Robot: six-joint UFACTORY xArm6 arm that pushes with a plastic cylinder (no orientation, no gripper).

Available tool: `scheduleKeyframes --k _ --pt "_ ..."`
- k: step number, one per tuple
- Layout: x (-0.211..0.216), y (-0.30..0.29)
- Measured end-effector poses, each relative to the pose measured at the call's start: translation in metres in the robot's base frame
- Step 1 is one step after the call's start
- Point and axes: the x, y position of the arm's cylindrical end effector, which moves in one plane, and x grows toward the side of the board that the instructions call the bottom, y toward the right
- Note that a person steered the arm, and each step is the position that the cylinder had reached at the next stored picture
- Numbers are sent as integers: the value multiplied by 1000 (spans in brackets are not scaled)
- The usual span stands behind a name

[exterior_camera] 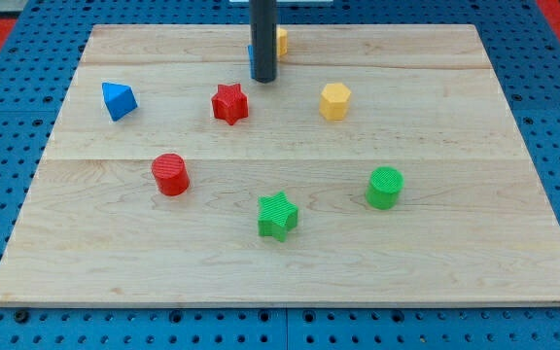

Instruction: Slide the yellow hexagon to the right side of the blue cube

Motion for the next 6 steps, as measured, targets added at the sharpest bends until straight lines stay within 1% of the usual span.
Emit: scheduleKeyframes --k 1,2,3,4,5,6 --pt "23 26" --pt "13 133" --pt "44 176" --pt "81 130" --pt "25 88" --pt "57 72"
